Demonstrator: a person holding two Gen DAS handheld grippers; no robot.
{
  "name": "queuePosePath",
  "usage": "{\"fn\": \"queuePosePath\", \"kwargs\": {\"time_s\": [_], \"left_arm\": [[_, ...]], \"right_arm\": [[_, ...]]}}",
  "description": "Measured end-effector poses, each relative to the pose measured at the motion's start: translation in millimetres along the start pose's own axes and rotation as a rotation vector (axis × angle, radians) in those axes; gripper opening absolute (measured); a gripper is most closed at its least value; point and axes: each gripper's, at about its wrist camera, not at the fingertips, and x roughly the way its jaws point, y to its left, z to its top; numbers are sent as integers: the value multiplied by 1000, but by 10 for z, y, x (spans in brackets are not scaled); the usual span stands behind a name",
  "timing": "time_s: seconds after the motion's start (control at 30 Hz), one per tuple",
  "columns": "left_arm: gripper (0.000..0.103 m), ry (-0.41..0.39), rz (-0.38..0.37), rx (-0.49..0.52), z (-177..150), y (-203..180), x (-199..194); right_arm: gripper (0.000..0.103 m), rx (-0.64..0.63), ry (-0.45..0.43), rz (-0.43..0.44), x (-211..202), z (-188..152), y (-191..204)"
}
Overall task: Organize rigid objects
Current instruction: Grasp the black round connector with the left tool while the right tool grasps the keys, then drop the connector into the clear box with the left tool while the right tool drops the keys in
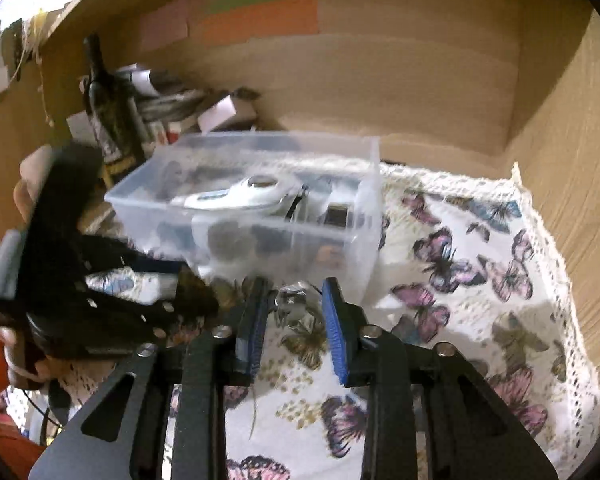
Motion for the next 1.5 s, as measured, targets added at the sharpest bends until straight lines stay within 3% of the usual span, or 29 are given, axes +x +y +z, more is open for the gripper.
{"fn": "queuePosePath", "kwargs": {"time_s": [0.27, 0.4, 0.63, 0.83, 1.03, 1.3, 1.5], "left_arm": [[33, -59, -9, -42, -55, 110, -252], [33, -134, -16, -62, -53, 177, -535], [33, -257, 12, -91, 99, 324, -925], [33, -316, 51, -127, 263, 547, -1035], [33, -271, 73, -154, 382, 723, -798], [33, -175, 47, -160, 417, 791, -403], [34, -166, 40, -172, 404, 815, -329]], "right_arm": [[22, -7, -47, -1, 6, 179, 16], [21, -11, -80, 1, -70, 245, 44], [21, -10, -173, -11, -241, 481, 64], [21, -23, -216, -25, -241, 692, 89], [21, -50, -159, -23, 89, 785, 159], [21, -57, -19, -15, 663, 747, 188], [22, -66, 48, -3, 863, 689, 208]]}}
